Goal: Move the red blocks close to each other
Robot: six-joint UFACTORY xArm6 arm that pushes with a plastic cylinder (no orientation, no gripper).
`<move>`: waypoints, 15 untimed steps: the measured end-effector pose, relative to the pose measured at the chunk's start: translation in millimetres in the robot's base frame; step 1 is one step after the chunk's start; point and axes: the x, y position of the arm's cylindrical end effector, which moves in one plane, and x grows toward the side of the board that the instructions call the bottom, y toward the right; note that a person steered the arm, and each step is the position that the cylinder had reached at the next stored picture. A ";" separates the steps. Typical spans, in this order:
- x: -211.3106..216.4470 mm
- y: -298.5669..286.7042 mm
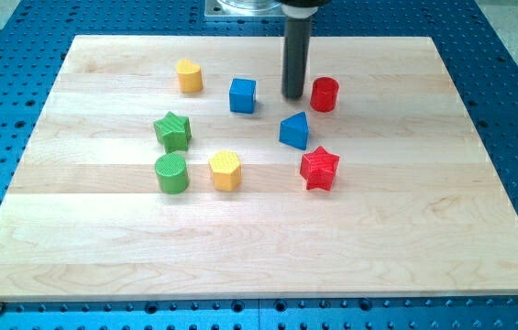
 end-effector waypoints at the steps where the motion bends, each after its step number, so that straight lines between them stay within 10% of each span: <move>1: 45.0 82.2; 3: 32.7 41.5; 8: 180.6 163.7; 9: 237.2 95.2; 11: 208.1 -43.3; 15: 117.6 99.7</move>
